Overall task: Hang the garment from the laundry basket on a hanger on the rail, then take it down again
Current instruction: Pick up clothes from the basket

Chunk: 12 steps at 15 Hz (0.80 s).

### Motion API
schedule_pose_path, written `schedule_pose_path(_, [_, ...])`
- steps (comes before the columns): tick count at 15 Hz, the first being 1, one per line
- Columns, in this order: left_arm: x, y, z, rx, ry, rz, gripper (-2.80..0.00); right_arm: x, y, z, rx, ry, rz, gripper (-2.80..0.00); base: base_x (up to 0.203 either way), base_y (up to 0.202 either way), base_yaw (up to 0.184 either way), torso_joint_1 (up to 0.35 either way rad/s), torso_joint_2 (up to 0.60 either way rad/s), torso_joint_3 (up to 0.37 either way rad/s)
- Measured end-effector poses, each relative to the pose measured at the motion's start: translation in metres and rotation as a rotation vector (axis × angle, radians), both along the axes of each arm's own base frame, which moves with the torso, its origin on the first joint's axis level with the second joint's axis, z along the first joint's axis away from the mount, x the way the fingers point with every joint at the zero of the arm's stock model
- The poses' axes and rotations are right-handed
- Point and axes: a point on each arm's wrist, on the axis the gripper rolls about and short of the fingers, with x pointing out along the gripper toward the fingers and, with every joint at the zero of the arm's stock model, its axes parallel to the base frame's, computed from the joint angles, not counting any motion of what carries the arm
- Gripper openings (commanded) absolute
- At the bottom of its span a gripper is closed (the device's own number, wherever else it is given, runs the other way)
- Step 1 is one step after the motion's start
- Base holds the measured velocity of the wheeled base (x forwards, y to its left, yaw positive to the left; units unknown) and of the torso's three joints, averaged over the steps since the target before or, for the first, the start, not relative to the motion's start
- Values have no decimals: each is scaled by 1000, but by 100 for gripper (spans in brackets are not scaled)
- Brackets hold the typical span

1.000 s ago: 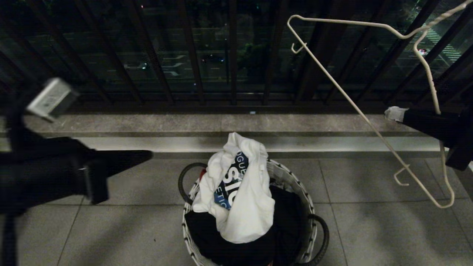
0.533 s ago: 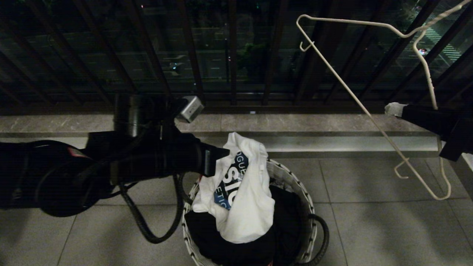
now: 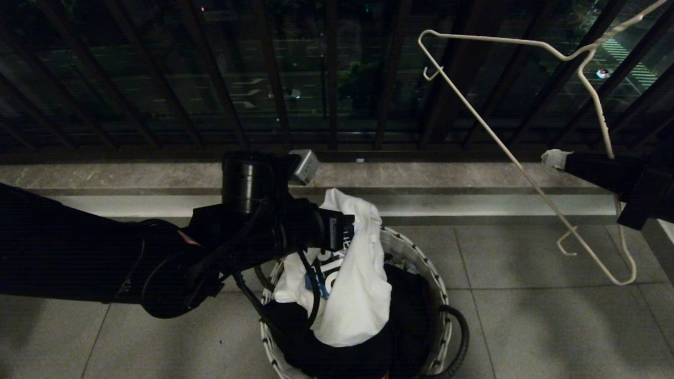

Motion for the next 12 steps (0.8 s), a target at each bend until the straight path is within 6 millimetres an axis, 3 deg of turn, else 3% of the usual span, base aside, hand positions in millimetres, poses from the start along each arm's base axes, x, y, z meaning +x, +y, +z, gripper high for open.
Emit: schedule_pose_path(12, [13, -37, -23, 49, -52, 158, 0, 0, 0, 0, 3, 1, 6, -280, 0, 0, 0, 0, 0, 0])
